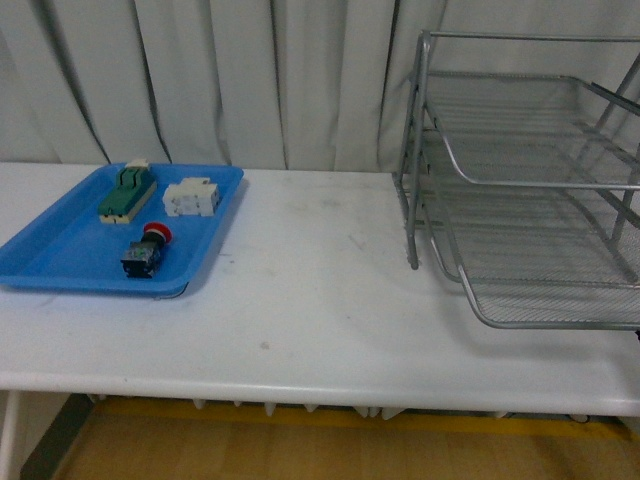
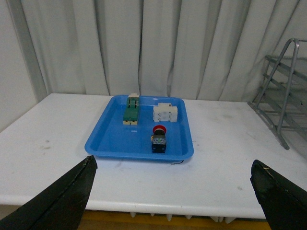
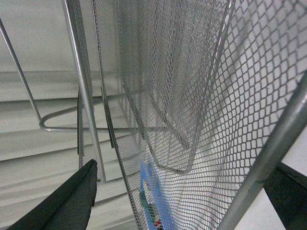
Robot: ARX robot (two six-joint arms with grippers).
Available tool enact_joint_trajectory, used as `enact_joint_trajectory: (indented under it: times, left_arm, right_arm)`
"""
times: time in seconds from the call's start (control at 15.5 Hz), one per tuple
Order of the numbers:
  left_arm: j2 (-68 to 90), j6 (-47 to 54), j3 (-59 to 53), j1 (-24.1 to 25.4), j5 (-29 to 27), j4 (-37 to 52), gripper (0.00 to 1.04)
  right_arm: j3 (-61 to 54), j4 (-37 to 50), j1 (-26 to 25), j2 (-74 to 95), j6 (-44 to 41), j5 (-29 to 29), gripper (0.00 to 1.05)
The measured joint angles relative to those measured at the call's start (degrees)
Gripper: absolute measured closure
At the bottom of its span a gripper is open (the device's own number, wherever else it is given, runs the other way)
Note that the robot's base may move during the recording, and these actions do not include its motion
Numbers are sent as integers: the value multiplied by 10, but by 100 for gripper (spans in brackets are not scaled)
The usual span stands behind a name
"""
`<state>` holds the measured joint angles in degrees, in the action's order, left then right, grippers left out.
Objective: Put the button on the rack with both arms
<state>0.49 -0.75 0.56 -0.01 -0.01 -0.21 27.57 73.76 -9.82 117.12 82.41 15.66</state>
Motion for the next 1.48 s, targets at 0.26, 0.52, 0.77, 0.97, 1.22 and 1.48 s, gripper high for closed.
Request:
enact_joint_trajectory:
  times: [0.26,0.52,0.77,0.97,1.22,1.48]
  left_arm:
    - [0,0,0,0,0,0,7]
    - [0,0,0,0,0,0,7]
    - [0,0,0,0,0,0,7]
    - [0,0,0,0,0,0,7]
    - [0,0,0,0,0,0,7]
    - [0,0,0,0,0,0,7]
  right_arm:
    - [-55,-2,0,-71,-7,-5,6]
    - [-112,-86,-31,-301,-100,-1,6]
    - [-123,-247,-82,-520,-226,21,17]
    - [-146,-409,-20,-715,-682,-37,59]
    - [-200,-433,20,-781,-805,-82,101]
    - [-229,-472,87,-856,-819,-150,103]
